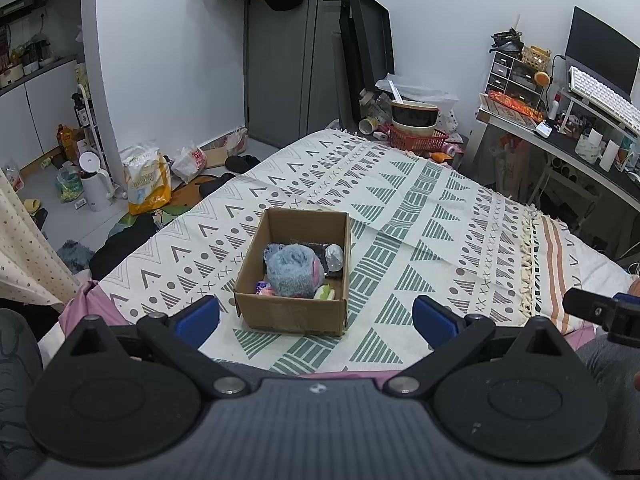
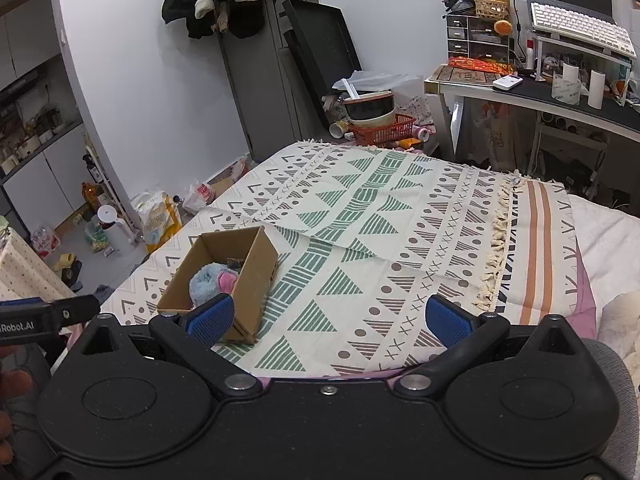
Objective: Organize soft objects
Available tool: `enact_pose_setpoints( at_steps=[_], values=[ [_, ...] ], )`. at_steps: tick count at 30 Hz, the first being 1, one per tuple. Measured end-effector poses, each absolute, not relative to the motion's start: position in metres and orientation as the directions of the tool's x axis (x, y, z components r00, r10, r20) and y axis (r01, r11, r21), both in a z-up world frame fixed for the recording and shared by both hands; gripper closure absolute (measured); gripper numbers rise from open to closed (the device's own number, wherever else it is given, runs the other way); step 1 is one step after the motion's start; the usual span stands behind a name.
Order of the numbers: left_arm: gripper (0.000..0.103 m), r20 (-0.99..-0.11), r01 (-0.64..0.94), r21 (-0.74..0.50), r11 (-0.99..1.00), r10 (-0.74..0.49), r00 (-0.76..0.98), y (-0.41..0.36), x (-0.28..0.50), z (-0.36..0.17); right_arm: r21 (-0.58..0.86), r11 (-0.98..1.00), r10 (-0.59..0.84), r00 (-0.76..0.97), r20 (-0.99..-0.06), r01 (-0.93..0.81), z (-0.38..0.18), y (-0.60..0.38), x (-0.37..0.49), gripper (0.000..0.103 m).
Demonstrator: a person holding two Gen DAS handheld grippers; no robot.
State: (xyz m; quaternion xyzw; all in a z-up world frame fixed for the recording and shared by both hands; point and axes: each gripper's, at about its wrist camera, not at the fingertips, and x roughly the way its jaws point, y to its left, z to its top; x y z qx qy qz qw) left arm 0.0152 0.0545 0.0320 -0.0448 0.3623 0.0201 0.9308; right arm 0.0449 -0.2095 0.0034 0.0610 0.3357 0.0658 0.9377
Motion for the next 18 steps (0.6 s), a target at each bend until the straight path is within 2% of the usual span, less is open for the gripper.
enact_pose_setpoints(
  at_steps=[18],
  values=[
    [0.001,-0.688,-0.052,-0.081,0.995,-0.019,0.725,0.0479,0.0224,0.0288,0.148,0.986,0.151,0.762,-0.63,-0.074,-0.0013,-0.2102,0.0457,0.0]
  ],
)
